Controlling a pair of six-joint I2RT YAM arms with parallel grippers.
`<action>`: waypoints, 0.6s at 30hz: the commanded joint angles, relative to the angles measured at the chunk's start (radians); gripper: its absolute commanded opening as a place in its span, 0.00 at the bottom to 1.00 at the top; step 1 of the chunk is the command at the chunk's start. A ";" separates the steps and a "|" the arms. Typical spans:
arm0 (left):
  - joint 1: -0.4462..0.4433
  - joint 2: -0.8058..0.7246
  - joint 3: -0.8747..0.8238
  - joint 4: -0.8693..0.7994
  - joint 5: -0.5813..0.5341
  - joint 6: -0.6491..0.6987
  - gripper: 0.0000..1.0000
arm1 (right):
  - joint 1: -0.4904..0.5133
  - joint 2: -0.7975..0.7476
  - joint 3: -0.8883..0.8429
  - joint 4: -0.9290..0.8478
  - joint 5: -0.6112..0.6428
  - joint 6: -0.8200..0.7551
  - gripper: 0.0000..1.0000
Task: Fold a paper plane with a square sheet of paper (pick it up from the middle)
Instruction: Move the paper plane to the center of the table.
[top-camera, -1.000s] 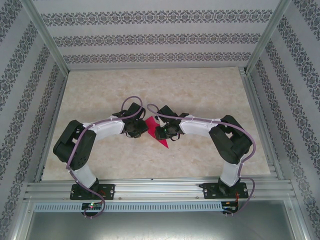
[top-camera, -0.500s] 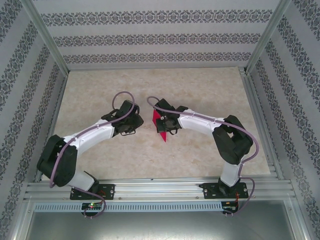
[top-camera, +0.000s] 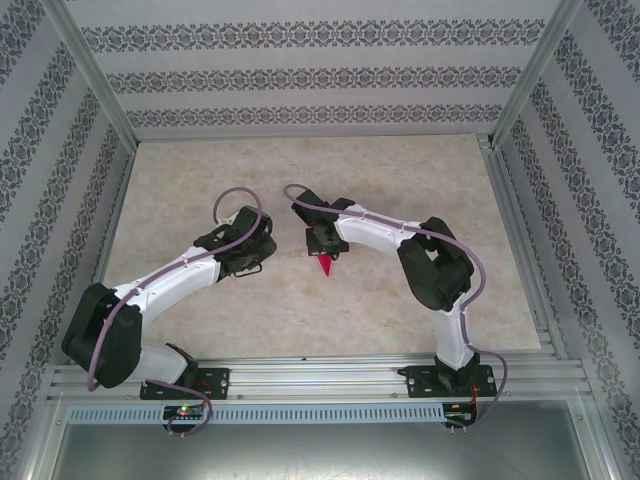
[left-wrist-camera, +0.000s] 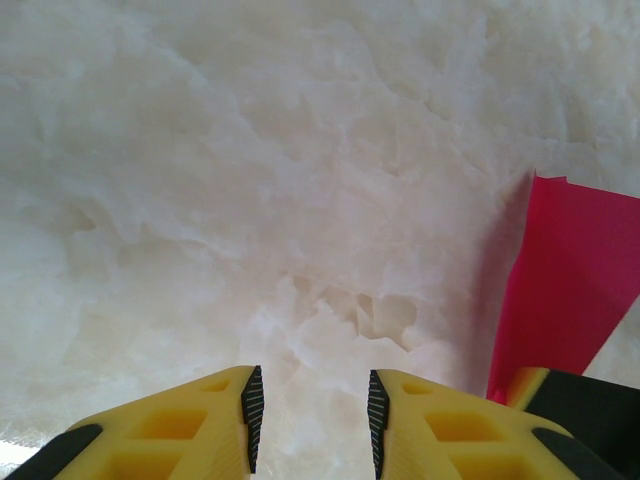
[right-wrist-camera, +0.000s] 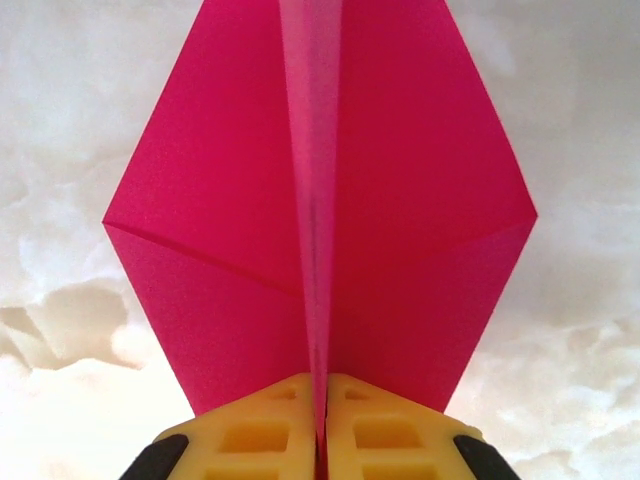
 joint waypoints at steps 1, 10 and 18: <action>0.009 -0.007 -0.007 -0.033 -0.028 0.017 0.37 | 0.012 0.025 0.021 -0.031 0.022 0.028 0.10; 0.020 0.002 -0.002 -0.035 -0.029 0.032 0.37 | -0.001 0.044 -0.005 -0.012 -0.004 0.035 0.15; 0.022 0.020 0.003 -0.027 -0.009 0.034 0.37 | -0.012 0.079 -0.008 -0.013 -0.026 0.042 0.24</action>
